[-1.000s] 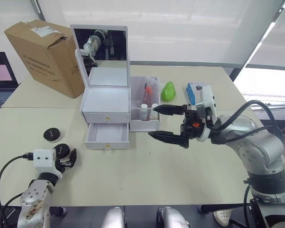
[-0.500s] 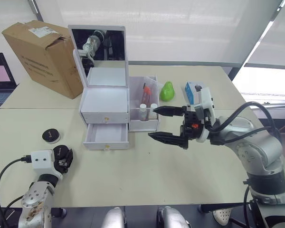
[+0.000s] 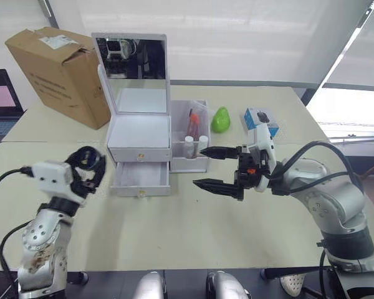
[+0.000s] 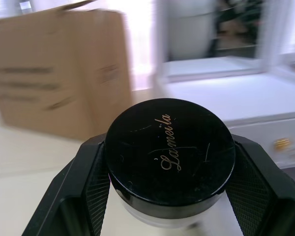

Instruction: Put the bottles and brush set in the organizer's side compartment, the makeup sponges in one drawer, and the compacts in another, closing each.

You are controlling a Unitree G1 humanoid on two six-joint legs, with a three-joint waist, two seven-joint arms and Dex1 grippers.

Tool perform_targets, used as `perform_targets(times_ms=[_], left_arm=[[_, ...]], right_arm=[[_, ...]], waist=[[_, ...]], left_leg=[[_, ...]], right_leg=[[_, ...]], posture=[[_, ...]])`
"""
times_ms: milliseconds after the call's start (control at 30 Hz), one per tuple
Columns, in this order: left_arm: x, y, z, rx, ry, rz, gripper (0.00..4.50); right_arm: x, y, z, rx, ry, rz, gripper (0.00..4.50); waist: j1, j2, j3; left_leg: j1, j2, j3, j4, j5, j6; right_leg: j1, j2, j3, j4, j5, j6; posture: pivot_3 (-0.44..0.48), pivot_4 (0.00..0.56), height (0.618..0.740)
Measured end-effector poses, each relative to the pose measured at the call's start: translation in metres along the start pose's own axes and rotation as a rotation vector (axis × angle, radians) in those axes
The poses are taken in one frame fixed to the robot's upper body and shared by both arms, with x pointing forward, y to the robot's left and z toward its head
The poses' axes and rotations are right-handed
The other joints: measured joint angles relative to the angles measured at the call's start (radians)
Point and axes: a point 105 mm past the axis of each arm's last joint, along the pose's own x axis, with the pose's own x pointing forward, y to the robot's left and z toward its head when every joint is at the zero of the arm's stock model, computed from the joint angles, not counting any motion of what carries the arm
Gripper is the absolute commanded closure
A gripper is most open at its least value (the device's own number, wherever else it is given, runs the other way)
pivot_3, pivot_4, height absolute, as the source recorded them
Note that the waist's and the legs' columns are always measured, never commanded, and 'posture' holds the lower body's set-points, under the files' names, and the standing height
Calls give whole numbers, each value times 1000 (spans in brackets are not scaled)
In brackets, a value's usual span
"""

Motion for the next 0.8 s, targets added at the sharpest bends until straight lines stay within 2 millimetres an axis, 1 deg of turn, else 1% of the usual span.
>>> perform_targets(times_ms=[67, 100, 200, 400, 533, 633, 800], left_arm=[[5, -18, -14, -35, 62, -74, 1579], [6, -22, -21, -49, 90, -92, 1579], [11, -21, -28, -46, 118, -92, 1579], [22, -20, -32, -34, 144, -90, 1579], [21, -21, -36, -39, 165, -89, 1579], [16, -19, -43, -51, 201, -70, 1579], [14, -18, -44, -56, 209, -58, 1579]], right_arm=[[0, 0, 0, 0, -2, -6, 0], [1, 0, 0, -2, -3, -10, 0], [1, 2, 0, -6, -3, -12, 0], [0, 3, 0, -9, -6, -22, 0], [0, 3, 1, -13, -4, -28, 0], [-1, 3, 1, -14, -3, -32, 0], [-1, 2, 1, -17, -2, -38, 0]], waist=[[-5, 0, 0], [-8, 0, 0], [-9, 0, 0], [-7, 0, 0], [-7, 0, 0], [-9, 0, 0], [-9, 0, 0]], left_leg=[[0, 0, -2, 0, 0, 0], [0, 0, -3, 0, 0, 0], [0, 0, -5, 0, 0, 1], [0, -1, -5, 0, 0, 1], [0, -1, -5, 0, 0, 1], [0, -1, -5, 0, 0, 1], [0, -1, -5, 0, 0, 1]], right_leg=[[0, 1, 0, 0, 0, 1], [0, 2, 0, 0, 0, 1], [0, 3, 0, 0, 0, 0], [0, 2, 0, 0, 0, 1], [0, 2, 0, 0, 0, 1], [0, 2, 1, 0, 0, 1], [0, 2, 1, 0, 0, 1]], posture=[[0, 150, 740], [0, 150, 740], [0, 150, 740], [0, 150, 740], [0, 150, 740], [0, 150, 740], [0, 150, 740]])
